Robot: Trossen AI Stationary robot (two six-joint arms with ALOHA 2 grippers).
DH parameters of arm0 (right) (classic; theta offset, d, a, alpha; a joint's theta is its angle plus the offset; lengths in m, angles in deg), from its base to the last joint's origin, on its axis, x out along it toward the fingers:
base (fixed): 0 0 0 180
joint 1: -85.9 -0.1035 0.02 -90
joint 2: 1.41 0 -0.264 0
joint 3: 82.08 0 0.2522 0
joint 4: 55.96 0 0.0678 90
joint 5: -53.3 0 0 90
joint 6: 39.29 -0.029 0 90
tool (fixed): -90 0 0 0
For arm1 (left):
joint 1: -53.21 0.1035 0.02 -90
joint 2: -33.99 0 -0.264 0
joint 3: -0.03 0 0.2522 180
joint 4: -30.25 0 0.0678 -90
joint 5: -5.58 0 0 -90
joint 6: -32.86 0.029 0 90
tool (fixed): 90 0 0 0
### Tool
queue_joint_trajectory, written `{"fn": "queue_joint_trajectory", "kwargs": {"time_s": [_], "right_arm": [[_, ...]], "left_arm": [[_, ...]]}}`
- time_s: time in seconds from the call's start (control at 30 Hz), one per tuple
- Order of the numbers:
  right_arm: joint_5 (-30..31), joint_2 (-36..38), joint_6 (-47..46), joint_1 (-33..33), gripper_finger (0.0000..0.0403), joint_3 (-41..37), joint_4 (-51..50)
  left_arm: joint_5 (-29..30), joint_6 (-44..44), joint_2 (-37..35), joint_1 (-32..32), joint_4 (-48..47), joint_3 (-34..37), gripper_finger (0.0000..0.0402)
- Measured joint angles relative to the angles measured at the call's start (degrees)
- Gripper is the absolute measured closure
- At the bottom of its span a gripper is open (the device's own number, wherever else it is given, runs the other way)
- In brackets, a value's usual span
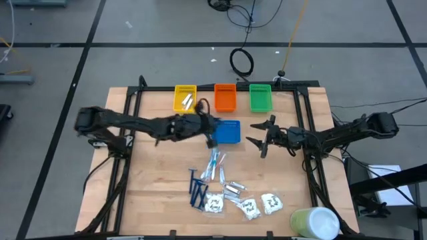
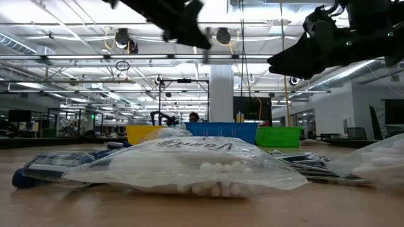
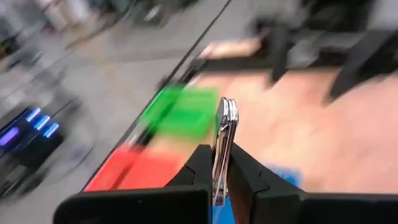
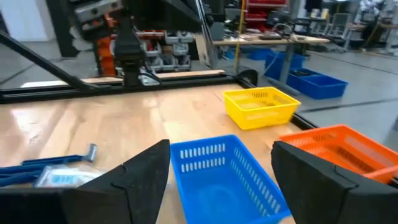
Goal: Pick & Place Travel size toiletries
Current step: Put the silver nail cutter into the yellow basket
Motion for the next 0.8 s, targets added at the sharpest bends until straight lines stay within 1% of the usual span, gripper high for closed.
{"fn": "queue_joint_trajectory", "kwargs": {"time_s": [0.07, 0.13, 0.23, 0.33, 0.43, 0.5, 0.6, 0.7, 0.8], "right_arm": [[1.03, 2.14, -0.28, -0.01, 0.0141, 0.0, -2.8], [1.23, 3.97, -0.32, -0.01, 0.0147, -0.02, -4.91], [1.24, 5.83, -1.44, 0.01, 0.0155, -0.02, -6.43], [1.22, 6.18, -1.79, -0.01, 0.0161, -0.02, -6.45], [1.21, 5.96, -1.91, 0.01, 0.0165, -0.02, -6.48], [1.21, 5.71, -2.21, 0.01, 0.0167, -0.02, -6.59], [1.21, 5.56, -3.04, 0.01, 0.017, -0.02, -6.33], [1.21, 5.51, -3.06, 0.0, 0.0172, -0.02, -6.4], [1.21, 5.51, -3.06, -0.02, 0.0172, -0.02, -6.25]], "left_arm": [[2.37, -1.91, -3.39, 1.08, -6.63, 0.81, 0.0394], [2.96, -3.86, -6.5, 3.01, -8.96, 3.66, 0.0395], [2.78, -6.21, -10.47, 7.12, -6.29, 10.57, 0.0395], [0.35, -9.2, -12.8, 13.15, -1.49, 17.55, 0.0395], [-1.24, -14.37, -12.62, 20.15, 1.64, 22.5, 0.0395], [-2.45, -18.48, -11.64, 24.72, 2.35, 23.88, 0.0395], [-7.48, -23.13, -10.12, 30.75, 2.7, 24.89, 0.0395], [-13.57, -24.85, -8.3, 34.52, 3.48, 24.89, 0.0395], [-16.27, -25.04, -6.83, 36.0, 4.9, 24.88, 0.0391]]}}
